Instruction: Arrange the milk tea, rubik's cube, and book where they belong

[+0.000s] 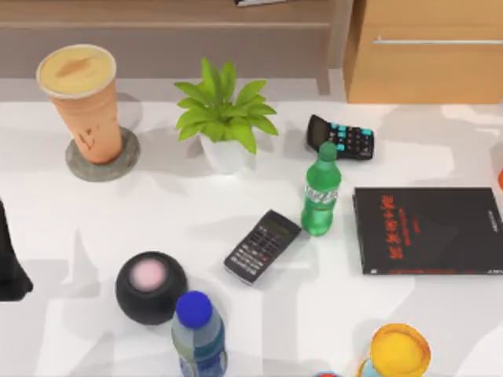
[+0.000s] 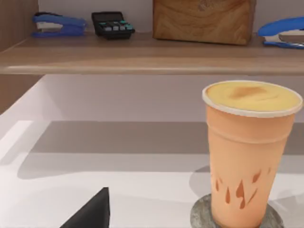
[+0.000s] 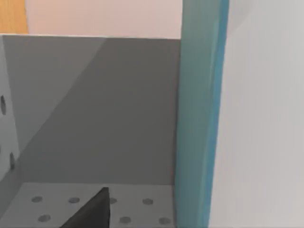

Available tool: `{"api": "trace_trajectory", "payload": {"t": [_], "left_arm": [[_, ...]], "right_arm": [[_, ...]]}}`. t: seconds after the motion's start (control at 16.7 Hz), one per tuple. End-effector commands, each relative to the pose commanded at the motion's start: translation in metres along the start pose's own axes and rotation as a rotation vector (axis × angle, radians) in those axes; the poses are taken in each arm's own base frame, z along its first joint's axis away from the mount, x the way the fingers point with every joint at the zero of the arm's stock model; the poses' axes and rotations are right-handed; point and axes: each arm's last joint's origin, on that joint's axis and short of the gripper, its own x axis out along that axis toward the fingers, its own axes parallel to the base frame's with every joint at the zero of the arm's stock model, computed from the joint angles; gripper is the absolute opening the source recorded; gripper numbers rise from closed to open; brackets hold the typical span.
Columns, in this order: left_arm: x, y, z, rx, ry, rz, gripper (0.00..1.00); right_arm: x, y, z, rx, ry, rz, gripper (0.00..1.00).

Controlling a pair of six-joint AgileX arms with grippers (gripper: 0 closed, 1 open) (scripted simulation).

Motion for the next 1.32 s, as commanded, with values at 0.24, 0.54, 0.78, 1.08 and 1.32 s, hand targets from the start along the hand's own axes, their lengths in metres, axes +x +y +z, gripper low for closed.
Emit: {"api": "trace_trajectory", "payload": {"t": [0.24,0.54,0.78,1.08,1.32], "left_arm": [[0.0,0.0,0.0,0.0,0.0,0.0,1.0],[0.0,0.0,0.0,0.0,0.0,0.0,1.0],[0.0,0.0,0.0,0.0,0.0,0.0,1.0],[0.0,0.0,0.0,0.0,0.0,0.0,1.0],[0.0,0.0,0.0,0.0,0.0,0.0,1.0]], "right_arm": [[0.015,-0.002,0.001,-0.001,-0.003,-0.003,1.0],[0.029,-0.002,0.0,-0.001,-0.003,-0.003,1.0],[0.029,-0.002,0.0,-0.001,-0.003,-0.003,0.85],[0.029,-0.002,0.0,-0.001,-0.003,-0.003,0.47],[0.029,-0.002,0.0,-0.001,-0.003,-0.003,0.17]]}}
